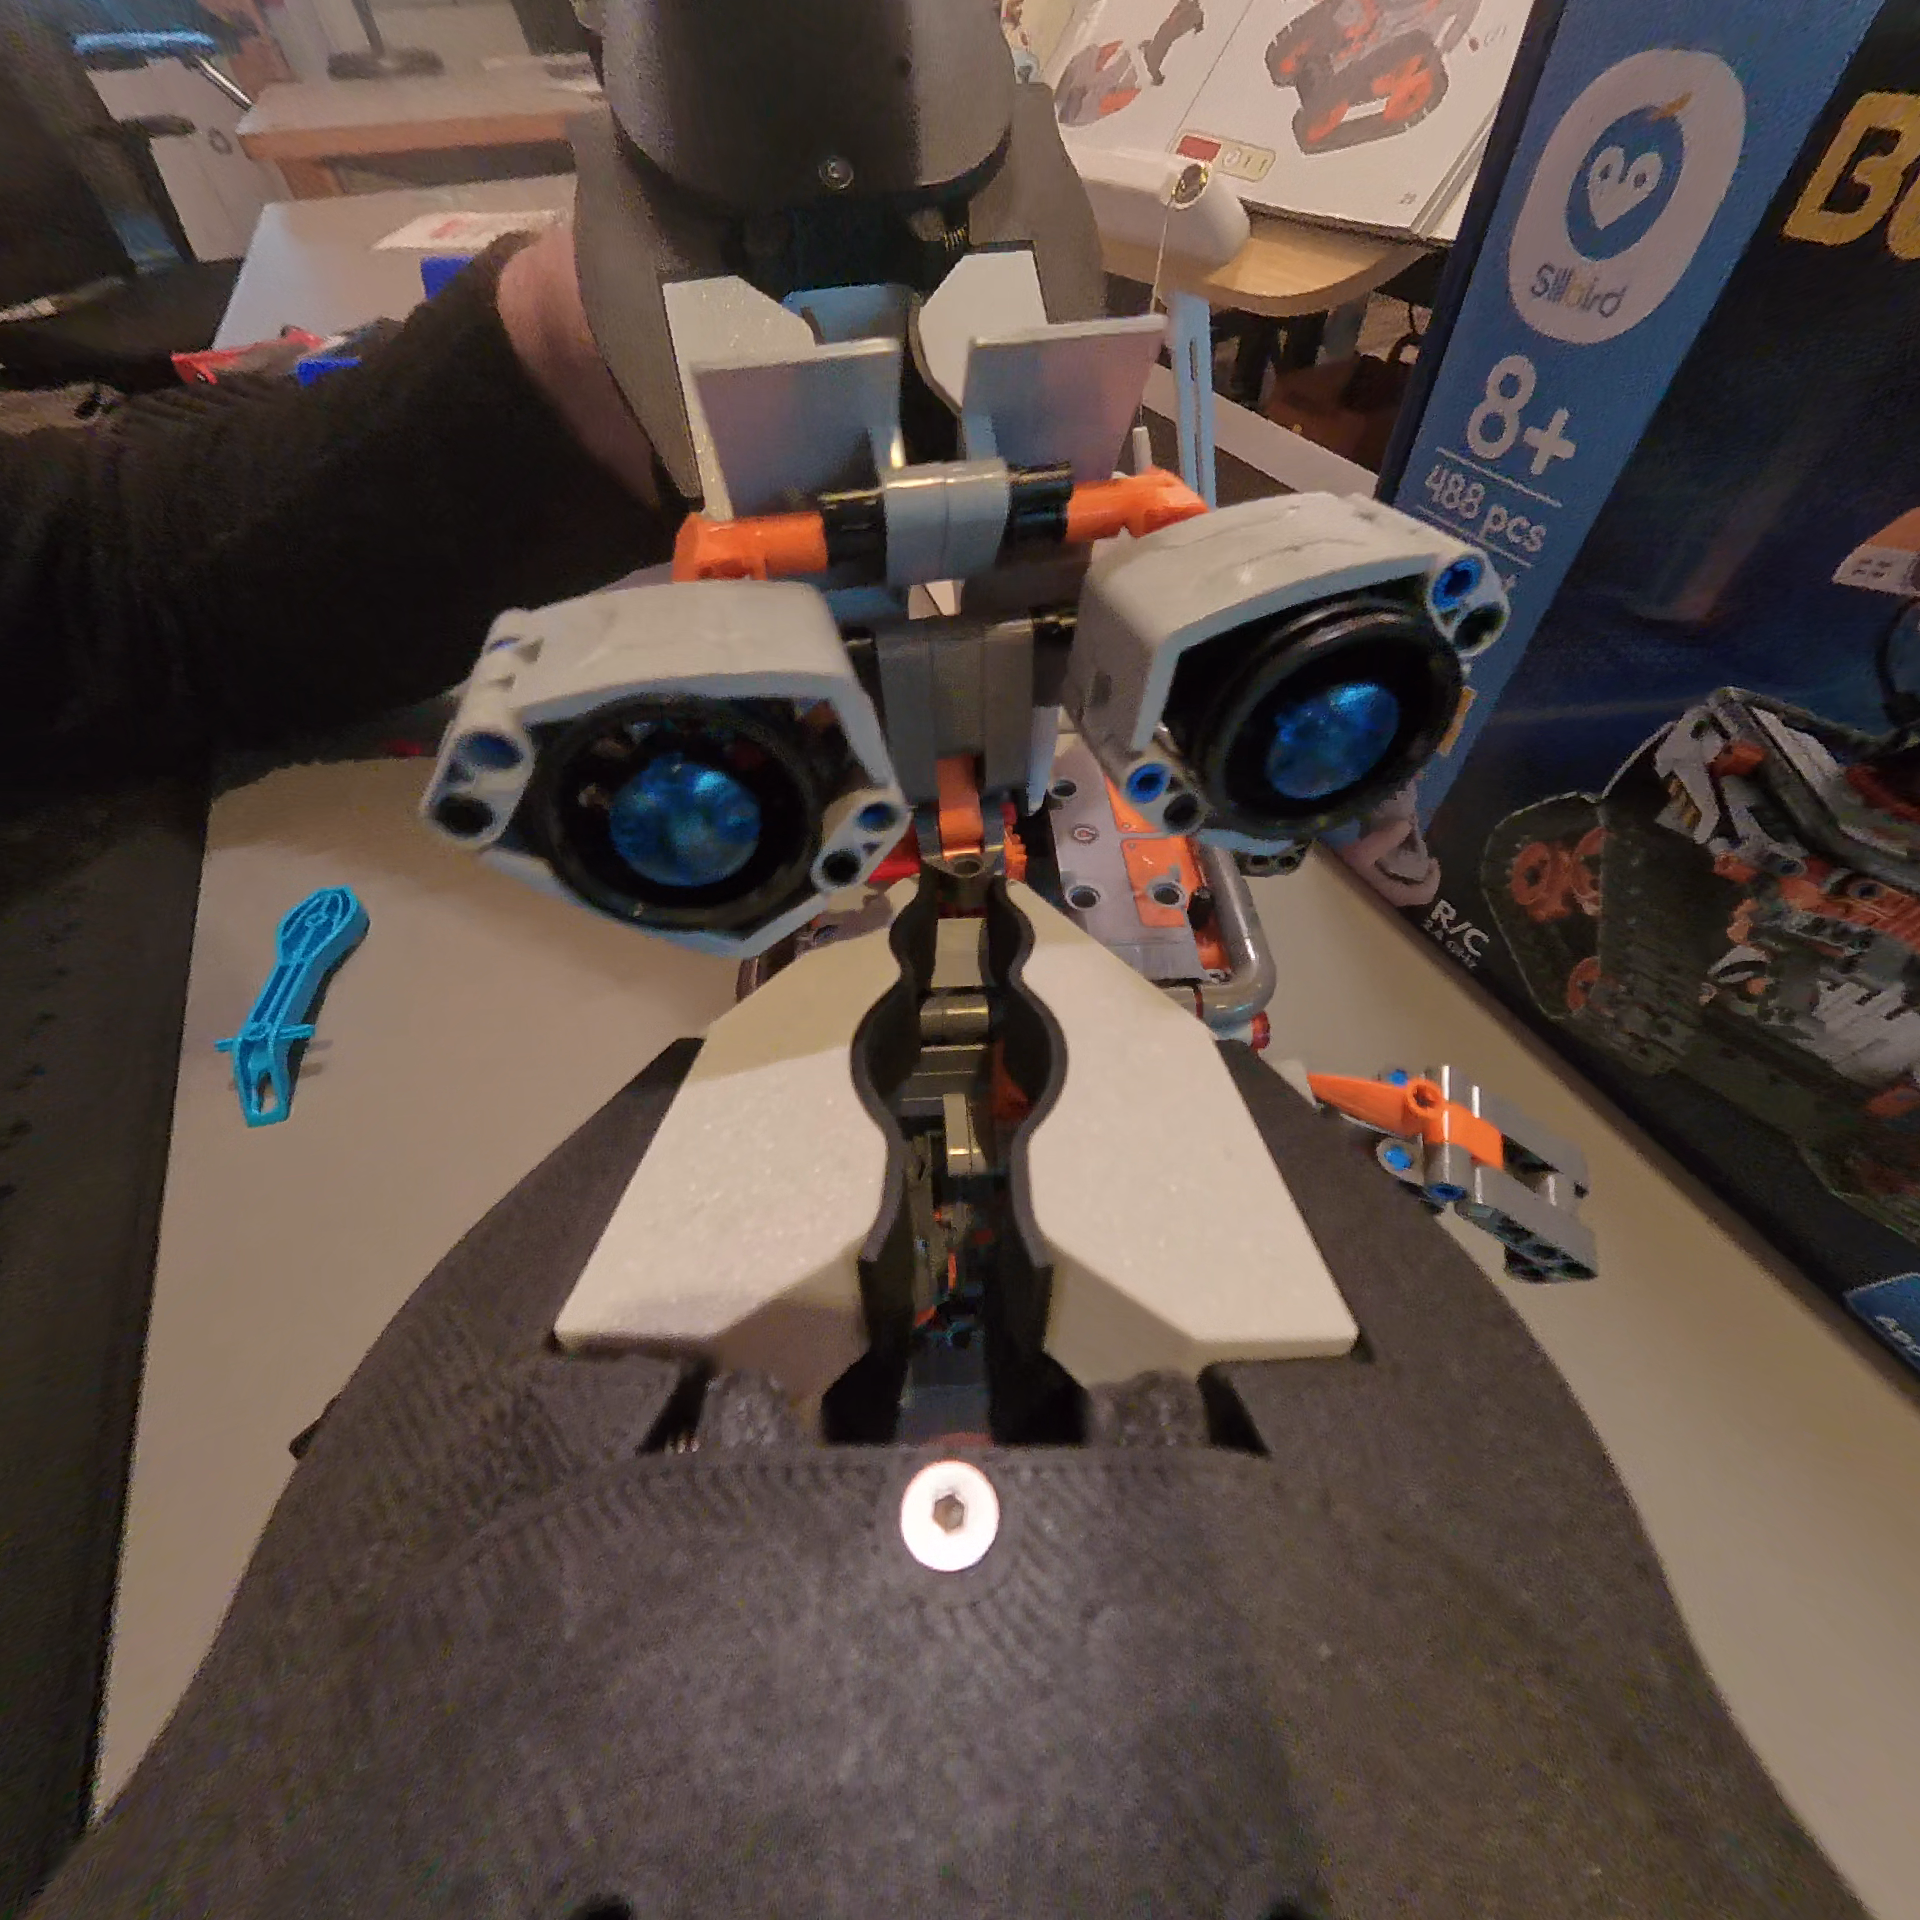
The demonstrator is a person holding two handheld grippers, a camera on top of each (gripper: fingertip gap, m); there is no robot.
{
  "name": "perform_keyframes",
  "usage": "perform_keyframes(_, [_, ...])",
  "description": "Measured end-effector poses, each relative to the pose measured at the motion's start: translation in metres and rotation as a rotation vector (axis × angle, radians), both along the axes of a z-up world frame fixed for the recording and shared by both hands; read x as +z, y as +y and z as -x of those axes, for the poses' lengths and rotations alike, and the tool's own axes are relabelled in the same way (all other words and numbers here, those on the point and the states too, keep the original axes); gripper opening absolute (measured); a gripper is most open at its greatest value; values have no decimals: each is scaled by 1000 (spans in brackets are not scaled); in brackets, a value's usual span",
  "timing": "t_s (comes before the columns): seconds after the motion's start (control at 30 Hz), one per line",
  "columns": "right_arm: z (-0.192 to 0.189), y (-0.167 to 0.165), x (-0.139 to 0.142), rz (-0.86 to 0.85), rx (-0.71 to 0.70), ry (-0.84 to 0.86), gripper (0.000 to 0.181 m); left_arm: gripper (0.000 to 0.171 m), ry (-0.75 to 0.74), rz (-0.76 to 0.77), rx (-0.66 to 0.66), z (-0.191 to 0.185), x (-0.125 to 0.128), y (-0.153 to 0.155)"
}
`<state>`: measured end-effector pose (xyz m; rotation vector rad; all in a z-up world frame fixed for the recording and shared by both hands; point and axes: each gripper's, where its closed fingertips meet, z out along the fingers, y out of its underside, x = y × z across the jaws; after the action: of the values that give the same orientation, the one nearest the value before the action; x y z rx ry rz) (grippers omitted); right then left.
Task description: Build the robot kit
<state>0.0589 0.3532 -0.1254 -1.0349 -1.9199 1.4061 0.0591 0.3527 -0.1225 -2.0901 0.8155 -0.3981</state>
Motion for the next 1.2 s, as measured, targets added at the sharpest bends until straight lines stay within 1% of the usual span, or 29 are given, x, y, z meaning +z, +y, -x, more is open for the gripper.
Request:
perform_keyframes(0.2, [-1, 3, 6, 0, -8, 25, 8, 23, -6, -2, 3, 3, -1, 0])
perform_keyframes(0.33, [0, 3, 5, -8, -13, 16, 14, 23, -21, -10, 0, 5, -2, -1])
perform_keyframes(0.4, [1, 2, 2, -10, -15, 3, 24, 23, -18, -13, -4, 5, -2, -1])
perform_keyframes(0.53, [0, 1, 2, -13, -5, 3, 39, 24, -17, -14, -2, 5, -1, 0])
perform_keyframes(0.6, [1, 1, 3, 4, -10, 0, 44, 23, -20, -17, -2, 4, 0, 0])
perform_keyframes(0.77, [5, 2, 0, -4, -34, 6, 37, 23, -19, -17, -2, 3, 0, 2])
perform_keyframes(1.1, [7, 2, 0, -17, -23, 1, 36, 23, -40, -24, 4, 4, -1, 2])
perform_keyframes(1.2, [8, 1, -1, -35, -23, -1, 35, 24, -73, -35, 17, 4, -2, 3])
